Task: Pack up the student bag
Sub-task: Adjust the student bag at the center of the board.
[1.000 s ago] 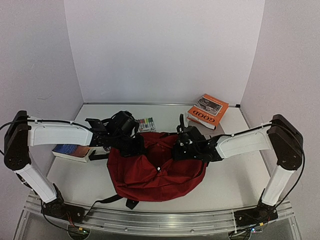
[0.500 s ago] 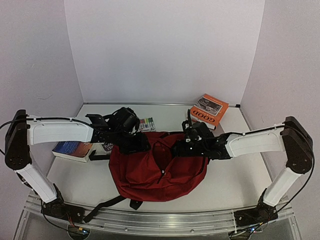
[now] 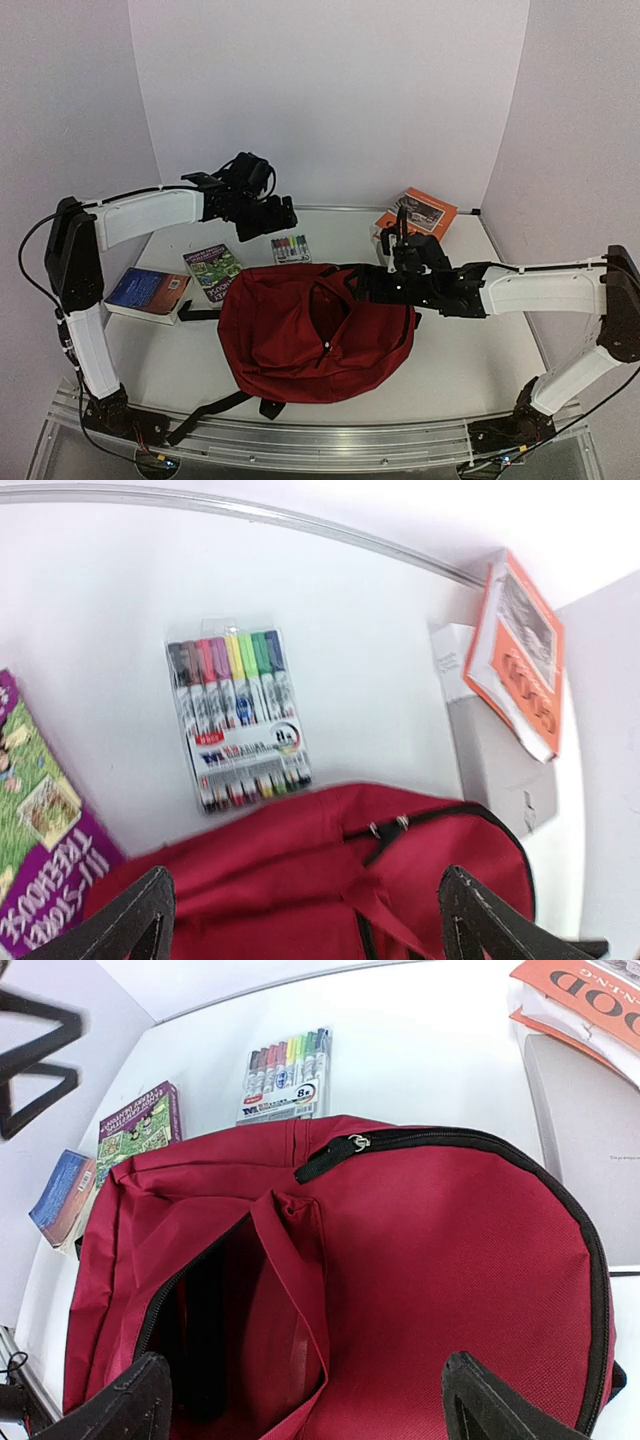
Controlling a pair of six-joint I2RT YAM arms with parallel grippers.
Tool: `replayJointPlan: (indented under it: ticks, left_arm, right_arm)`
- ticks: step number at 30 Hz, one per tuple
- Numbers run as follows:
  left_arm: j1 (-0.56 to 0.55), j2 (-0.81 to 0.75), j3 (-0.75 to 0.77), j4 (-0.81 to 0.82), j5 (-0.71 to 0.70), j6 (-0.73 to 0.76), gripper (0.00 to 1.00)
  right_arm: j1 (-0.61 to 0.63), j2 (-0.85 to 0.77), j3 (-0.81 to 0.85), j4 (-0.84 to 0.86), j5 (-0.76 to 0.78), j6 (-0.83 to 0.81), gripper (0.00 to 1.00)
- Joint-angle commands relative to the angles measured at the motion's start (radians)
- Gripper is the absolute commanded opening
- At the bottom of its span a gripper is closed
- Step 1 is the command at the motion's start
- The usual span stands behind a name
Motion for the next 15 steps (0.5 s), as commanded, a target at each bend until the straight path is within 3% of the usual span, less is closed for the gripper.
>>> replayJointPlan:
  ticks: [1,5,15]
  left_arm:
    - [0.050,0.139,0.110,-0.040,-0.004,0.035,0.91]
    - [0.122,0.191,0.081,0.061,0.147,0.002,0.86]
    - [0.260,0.265,0.014,0.272,0.405,-0.036,0.73]
  right_arm:
    - [-0.005,-0.026,-0.007,-0.005,0.024,0.017,0.94]
    - [-0.006,0.015,0.054,-0.005,0.037,-0.004,0.95]
    - [-0.102,0.322,0.393,-0.004,-0.124,-0.108,0.76]
